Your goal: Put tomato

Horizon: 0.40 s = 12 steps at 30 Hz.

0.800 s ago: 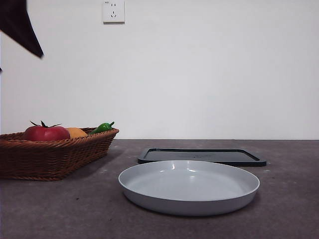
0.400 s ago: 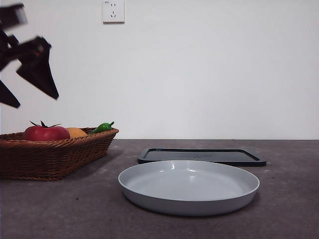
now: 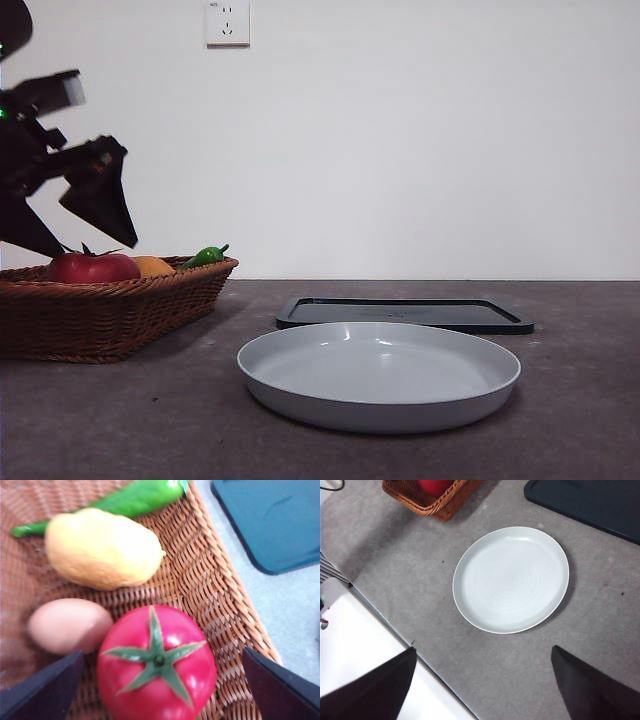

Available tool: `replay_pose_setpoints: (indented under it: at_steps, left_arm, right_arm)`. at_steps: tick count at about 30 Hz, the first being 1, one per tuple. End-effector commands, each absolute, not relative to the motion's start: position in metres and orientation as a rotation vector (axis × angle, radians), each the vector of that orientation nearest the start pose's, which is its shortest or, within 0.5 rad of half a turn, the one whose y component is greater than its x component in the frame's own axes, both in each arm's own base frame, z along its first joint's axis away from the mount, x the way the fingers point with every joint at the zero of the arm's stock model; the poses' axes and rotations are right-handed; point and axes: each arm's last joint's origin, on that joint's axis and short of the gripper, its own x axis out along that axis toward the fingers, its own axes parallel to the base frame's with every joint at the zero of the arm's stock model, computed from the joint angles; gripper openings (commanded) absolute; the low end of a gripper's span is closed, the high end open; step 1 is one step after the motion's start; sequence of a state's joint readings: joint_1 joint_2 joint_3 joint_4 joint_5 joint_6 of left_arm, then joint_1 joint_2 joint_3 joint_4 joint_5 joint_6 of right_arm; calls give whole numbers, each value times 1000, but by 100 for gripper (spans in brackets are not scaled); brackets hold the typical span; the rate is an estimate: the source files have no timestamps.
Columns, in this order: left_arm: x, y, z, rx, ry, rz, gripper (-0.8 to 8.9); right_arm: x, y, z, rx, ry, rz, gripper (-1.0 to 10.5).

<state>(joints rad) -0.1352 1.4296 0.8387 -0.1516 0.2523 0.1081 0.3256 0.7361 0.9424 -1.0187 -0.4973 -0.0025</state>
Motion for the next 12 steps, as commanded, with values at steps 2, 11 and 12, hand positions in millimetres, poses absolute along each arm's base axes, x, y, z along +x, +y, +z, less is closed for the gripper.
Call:
replay_pose_setpoints:
  at_steps: [2, 11, 12]
  left_arm:
    - [295, -50, 210, 86, 716, -426, 506]
    - [302, -52, 194, 95, 757, -431, 505]
    - [302, -52, 194, 94, 759, -432, 504]
  right_arm:
    - [107, 51, 328, 78, 815, 779, 429]
    - [106, 51, 328, 86, 822, 775, 429]
    - [106, 51, 328, 86, 822, 775, 429]
